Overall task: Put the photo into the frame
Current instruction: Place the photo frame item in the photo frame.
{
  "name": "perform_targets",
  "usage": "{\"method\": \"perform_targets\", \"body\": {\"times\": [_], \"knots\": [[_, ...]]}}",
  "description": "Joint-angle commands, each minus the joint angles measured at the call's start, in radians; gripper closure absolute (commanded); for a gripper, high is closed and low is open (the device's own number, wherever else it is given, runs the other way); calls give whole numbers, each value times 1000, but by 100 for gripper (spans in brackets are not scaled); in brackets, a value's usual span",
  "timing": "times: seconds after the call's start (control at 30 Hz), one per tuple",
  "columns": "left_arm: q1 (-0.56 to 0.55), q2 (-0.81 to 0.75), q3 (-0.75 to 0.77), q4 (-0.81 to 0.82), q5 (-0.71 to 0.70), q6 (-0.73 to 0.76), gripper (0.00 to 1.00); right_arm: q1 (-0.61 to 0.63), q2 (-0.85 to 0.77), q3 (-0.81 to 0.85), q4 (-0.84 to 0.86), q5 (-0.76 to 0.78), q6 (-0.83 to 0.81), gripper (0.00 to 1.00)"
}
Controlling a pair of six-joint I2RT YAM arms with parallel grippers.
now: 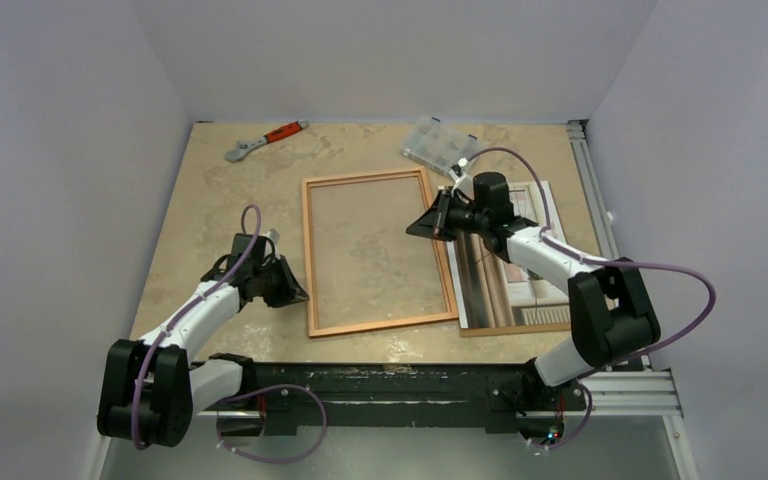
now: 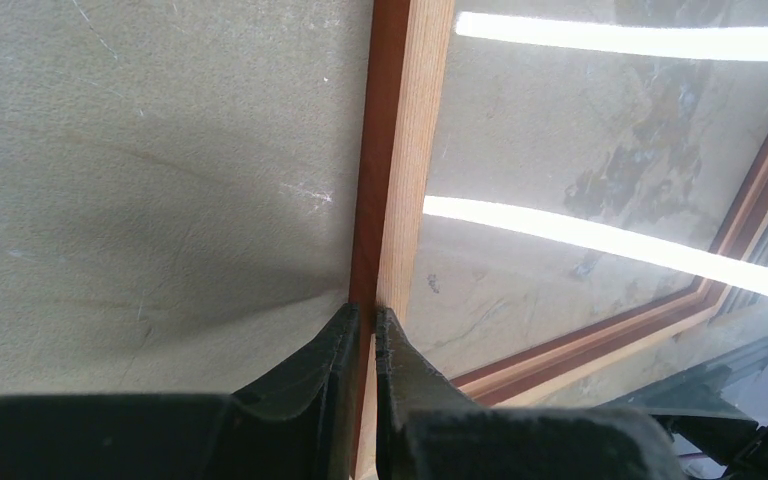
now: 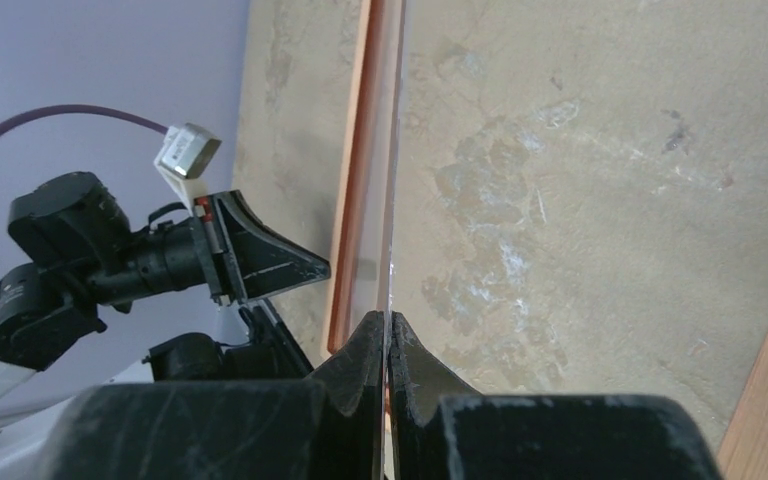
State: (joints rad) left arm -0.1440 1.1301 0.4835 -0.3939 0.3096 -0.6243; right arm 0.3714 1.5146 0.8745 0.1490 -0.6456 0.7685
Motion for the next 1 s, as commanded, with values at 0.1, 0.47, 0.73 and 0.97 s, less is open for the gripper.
{"method": "perform_targets", "body": {"times": [0.1, 0.47, 0.73, 0.97], "knots": [[9, 10, -5, -23, -70, 46, 91, 13, 45, -11, -62, 19, -106, 100], [9, 11, -5, -23, -70, 45, 92, 13, 101, 31, -113, 17, -161, 95], [9, 11, -5, -23, -70, 47, 92, 13, 147, 67, -147, 5, -179, 77], [9, 9, -5, -23, -70, 47, 93, 14, 161, 110, -231, 42, -187, 55]]}}
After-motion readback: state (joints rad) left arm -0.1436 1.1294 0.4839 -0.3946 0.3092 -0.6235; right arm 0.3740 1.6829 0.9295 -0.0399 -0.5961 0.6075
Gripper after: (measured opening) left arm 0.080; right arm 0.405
